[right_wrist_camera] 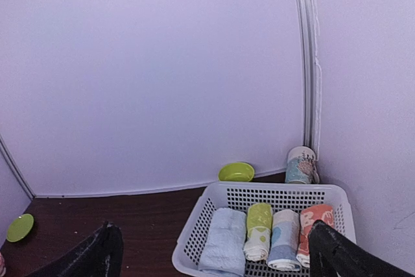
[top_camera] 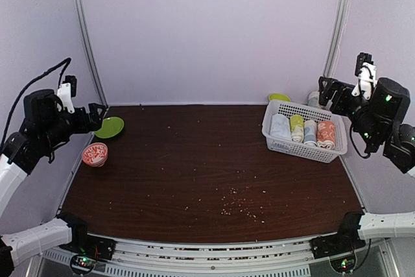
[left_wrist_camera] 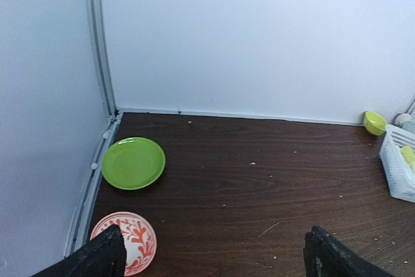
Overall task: Roll the towels
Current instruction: Reset both arms
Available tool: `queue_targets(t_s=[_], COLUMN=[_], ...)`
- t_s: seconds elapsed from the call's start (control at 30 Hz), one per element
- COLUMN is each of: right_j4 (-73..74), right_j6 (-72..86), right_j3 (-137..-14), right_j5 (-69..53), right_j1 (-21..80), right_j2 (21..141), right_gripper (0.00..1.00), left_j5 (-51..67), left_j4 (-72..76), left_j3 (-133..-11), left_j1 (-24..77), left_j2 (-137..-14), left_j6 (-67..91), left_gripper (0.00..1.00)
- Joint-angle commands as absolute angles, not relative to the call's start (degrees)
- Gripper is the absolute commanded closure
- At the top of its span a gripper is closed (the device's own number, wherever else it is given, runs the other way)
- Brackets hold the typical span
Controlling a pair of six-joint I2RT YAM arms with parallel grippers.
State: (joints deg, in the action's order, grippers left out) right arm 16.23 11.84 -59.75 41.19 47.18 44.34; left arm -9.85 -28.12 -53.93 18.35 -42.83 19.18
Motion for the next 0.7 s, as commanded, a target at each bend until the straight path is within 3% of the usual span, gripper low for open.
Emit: queue_targets(t_s=[0.0,0.3,0.67], right_j4=[12.1,20.6,15.2], right_j6=[9.9,28.8,23.5], right_j3=[-49.2,-40.8,-34.8], right_j5=[49.0,28.0,30.1], right_j1=[46.1,26.8,24.5], right_j2=[42.0,36.5,28.6], right_gripper=[0.00,0.00,0.00], left_j5=[-19.5,-20.2,-19.6], left_j4=[-26.9,-29.1,-27.9], left_j3=[-47.8,-44.1,-43.9], left_j1=[18.5,18.6,18.6], left_j2=[-41.0,-40.0,-41.2], left_j6=[20.0,21.0,22.5], left_gripper=[0.02,0.02,0.02])
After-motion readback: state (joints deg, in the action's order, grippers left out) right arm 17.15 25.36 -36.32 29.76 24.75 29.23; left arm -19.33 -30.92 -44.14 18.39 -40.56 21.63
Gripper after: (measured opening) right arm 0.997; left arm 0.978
